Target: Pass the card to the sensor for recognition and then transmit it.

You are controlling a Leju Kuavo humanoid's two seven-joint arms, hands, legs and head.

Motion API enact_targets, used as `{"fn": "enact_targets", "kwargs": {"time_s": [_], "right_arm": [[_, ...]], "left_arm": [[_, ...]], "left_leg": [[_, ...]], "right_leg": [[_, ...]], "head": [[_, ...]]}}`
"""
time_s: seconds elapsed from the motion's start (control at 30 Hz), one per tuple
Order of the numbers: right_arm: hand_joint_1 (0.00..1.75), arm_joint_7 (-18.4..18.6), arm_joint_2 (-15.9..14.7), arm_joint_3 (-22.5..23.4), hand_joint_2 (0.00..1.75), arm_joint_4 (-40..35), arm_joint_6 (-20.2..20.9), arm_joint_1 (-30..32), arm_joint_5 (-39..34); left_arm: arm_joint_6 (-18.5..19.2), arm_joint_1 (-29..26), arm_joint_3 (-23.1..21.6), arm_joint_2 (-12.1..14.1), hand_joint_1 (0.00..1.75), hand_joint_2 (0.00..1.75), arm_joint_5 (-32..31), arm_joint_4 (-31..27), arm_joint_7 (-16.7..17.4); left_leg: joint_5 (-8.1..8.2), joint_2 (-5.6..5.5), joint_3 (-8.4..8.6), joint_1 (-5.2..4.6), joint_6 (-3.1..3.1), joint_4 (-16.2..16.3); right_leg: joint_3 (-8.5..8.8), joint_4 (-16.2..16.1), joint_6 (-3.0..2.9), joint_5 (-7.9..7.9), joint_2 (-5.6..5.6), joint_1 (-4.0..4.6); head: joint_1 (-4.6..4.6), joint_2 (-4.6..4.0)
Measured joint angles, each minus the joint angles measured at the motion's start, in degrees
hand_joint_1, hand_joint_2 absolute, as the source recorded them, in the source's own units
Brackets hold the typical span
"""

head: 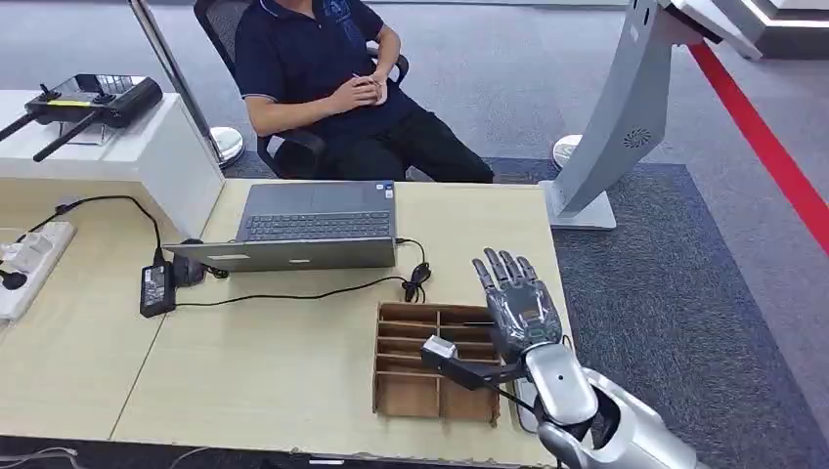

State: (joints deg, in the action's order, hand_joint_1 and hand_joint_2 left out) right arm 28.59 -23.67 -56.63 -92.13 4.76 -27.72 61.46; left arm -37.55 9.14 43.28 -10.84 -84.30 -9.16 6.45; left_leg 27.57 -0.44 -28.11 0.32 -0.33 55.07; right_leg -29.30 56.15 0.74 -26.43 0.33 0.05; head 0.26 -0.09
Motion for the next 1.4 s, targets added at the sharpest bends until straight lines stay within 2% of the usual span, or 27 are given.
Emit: {"fn": "enact_targets", "kwargs": {"time_s": [0.13, 0.3, 0.33, 0.4, 0.47, 0.73, 0.93, 1.4], "right_arm": [[0.28, 0.59, -0.44, -0.02, 1.75, -0.22, 0.33, -0.01, 0.0], [0.26, 2.56, -2.52, 0.61, 1.75, -1.79, 0.77, 1.54, 0.35], [0.26, 2.32, -2.95, 0.66, 1.75, -2.14, 0.98, 1.94, 0.46], [0.26, 0.9, -3.32, 0.63, 1.75, -2.6, 1.49, 2.05, 0.61], [0.26, 0.42, -3.06, 0.57, 1.75, -2.82, 2.21, 1.78, 0.85], [0.24, 0.13, -2.49, 0.48, 1.75, -2.84, 2.6, 1.16, 0.87], [0.16, 0.13, -2.51, 0.44, 1.75, -2.84, 2.6, 1.04, 0.85], [0.21, 0.15, -2.51, -0.15, 1.75, -2.82, 2.58, 0.3, 0.5]], "left_arm": [[0.79, -0.08, 0.07, 0.0, 0.0, 1.75, 1.4, 0.0, -0.99], [8.44, -1.33, 1.4, 0.37, 0.0, 1.75, 6.87, 0.02, -5.55], [7.48, -1.49, 1.75, 0.44, 0.0, 1.75, 5.76, 0.02, -4.73], [2.85, -1.3, 1.7, 0.42, 0.0, 1.75, 1.97, 0.0, -1.88], [0.53, -0.63, 1.7, 0.46, 0.0, 1.75, 0.28, 0.0, -0.42], [0.02, -0.08, 1.7, 0.26, 0.0, 1.75, -0.02, 0.0, -0.15], [-0.13, -0.08, 1.7, 0.26, 0.0, 1.75, 0.09, 0.0, -0.24], [-0.31, -0.09, 1.7, 0.28, 0.0, 1.75, 0.26, 0.0, -0.24]], "left_leg": [[0.0, 0.0, 0.0, 0.0, 0.0, 0.0], [0.0, 0.0, 0.0, 0.0, 0.0, 0.0], [0.0, 0.0, -0.01, 0.0, 0.0, 0.0], [0.0, 0.0, -0.03, 0.0, 0.0, 0.0], [0.0, 0.01, -0.01, -0.01, 0.0, 0.0], [-0.02, 0.0, 0.01, 0.02, -0.03, 0.0], [-0.02, 0.0, -0.01, 0.01, -0.03, 0.0], [-0.02, 0.0, 0.0, 0.01, -0.03, 0.0]], "right_leg": [[0.0, 0.0, 0.0, 0.0, 0.0, 0.0], [-0.01, -0.01, 0.0, 0.0, 0.0, 0.0], [-0.01, -0.01, 0.0, 0.0, 0.0, 0.0], [-0.03, -0.01, 0.0, 0.0, 0.0, -0.01], [-0.01, -0.01, 0.0, 0.0, 0.0, -0.01], [0.01, 0.03, -0.01, 0.01, 0.0, 0.02], [0.0, 0.02, 0.0, 0.0, 0.0, 0.01], [0.0, 0.02, 0.0, 0.0, 0.0, 0.01]], "head": [[0.0, 0.0], [0.0, 0.0], [0.02, 0.0], [0.02, 0.0], [0.0, 0.0], [0.0, 0.0], [0.0, 0.0], [0.0, 0.0]]}}
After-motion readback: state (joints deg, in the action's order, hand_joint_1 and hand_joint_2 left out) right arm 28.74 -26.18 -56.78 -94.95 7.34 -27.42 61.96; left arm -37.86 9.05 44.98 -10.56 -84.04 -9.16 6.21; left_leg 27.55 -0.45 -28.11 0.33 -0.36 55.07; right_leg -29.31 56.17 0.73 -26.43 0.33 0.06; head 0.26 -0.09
